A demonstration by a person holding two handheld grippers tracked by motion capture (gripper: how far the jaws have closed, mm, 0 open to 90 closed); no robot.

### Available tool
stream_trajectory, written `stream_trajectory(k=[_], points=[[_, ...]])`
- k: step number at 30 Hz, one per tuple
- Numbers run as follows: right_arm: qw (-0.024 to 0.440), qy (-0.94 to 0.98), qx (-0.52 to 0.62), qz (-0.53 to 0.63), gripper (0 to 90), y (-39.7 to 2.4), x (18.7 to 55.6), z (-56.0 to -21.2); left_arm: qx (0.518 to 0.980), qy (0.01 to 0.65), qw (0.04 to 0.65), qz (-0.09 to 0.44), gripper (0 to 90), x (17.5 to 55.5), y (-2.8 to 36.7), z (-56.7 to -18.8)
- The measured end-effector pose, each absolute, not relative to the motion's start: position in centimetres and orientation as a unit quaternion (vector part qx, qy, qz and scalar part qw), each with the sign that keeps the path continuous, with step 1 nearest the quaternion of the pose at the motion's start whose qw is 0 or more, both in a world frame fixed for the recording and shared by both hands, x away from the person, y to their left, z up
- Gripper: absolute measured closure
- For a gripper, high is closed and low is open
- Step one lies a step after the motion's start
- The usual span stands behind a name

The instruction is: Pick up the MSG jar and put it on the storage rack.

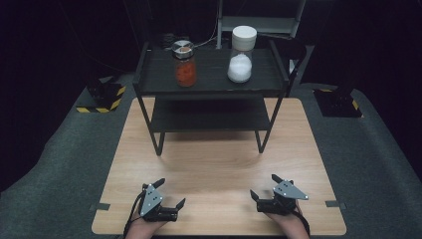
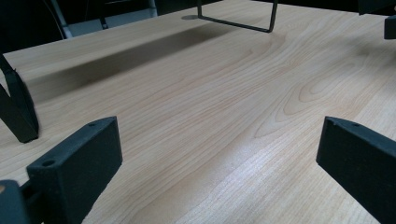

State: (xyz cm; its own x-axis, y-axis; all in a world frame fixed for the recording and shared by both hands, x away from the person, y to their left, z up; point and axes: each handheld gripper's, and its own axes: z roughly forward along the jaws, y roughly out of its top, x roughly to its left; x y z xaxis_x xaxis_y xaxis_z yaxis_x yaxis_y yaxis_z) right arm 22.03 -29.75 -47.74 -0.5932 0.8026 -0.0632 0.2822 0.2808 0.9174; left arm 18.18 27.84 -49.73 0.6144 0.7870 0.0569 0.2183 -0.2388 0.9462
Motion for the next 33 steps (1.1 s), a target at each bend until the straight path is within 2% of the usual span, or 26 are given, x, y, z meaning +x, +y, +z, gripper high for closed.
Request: stream_trajectory(k=[5, 17, 33], points=[[0.284, 0.756, 0.356, 0.471, 2.0, -29.62, 21.79, -47.71, 0.735, 0.342, 0.517, 0.275, 0.5, 18.15, 27.95, -49.79], [0.271, 0.753, 0.377, 0.466, 1.2, -29.63, 22.06, -47.37, 0.739, 0.335, 0.515, 0.277, 0.5, 18.10, 27.93, -49.75], [0.280, 0.743, 0.386, 0.469, 0.8, -29.63, 21.55, -47.58, 0.746, 0.339, 0.507, 0.270, 0.5, 18.69, 27.47, -49.38]])
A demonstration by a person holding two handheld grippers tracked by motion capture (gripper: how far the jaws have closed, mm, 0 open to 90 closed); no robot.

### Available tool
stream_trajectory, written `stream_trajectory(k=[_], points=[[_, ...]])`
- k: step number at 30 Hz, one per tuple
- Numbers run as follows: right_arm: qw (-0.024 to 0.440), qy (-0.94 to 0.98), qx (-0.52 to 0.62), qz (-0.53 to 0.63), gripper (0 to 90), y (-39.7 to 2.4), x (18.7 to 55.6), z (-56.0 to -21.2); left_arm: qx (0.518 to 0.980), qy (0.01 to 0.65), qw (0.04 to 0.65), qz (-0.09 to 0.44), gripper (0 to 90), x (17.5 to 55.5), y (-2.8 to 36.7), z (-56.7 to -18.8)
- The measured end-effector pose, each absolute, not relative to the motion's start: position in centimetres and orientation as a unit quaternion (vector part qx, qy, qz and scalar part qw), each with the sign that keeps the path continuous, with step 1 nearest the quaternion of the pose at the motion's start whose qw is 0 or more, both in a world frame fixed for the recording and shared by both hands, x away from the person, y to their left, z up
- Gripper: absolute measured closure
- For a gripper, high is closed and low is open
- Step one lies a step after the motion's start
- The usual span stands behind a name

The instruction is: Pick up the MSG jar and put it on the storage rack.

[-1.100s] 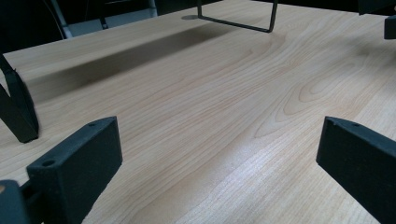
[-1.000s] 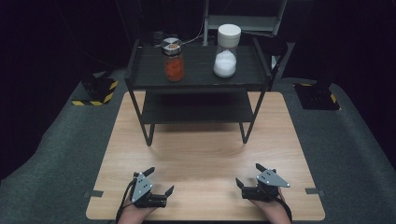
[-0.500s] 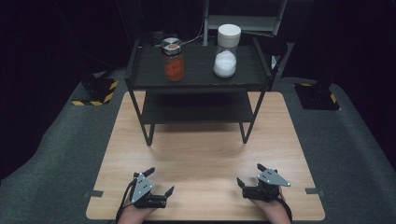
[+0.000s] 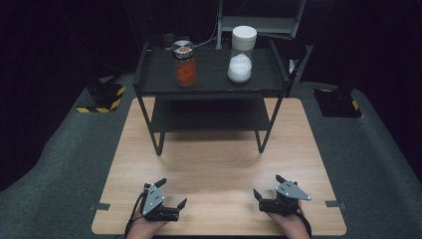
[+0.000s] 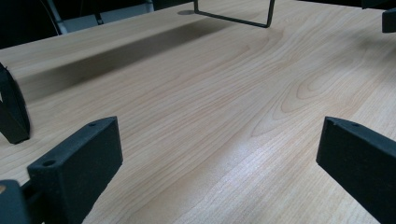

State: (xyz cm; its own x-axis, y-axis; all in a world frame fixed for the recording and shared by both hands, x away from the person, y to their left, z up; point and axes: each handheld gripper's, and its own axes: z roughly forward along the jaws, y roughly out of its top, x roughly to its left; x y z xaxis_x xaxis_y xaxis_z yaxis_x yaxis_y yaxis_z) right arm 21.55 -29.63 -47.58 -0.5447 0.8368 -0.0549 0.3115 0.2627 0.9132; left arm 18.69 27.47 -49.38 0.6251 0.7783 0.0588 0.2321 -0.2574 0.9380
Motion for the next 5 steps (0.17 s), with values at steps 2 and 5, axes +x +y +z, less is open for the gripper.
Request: stream_trajectory(k=[2, 5], points=[[0.281, 0.743, 0.385, 0.469, 0.8, -29.65, 21.52, -47.61, 0.746, 0.339, 0.507, 0.268, 0.5, 18.84, 27.46, -49.36], [0.283, 0.742, 0.386, 0.469, 0.8, -29.66, 21.36, -47.65, 0.746, 0.338, 0.507, 0.268, 0.5, 19.08, 27.34, -49.37]])
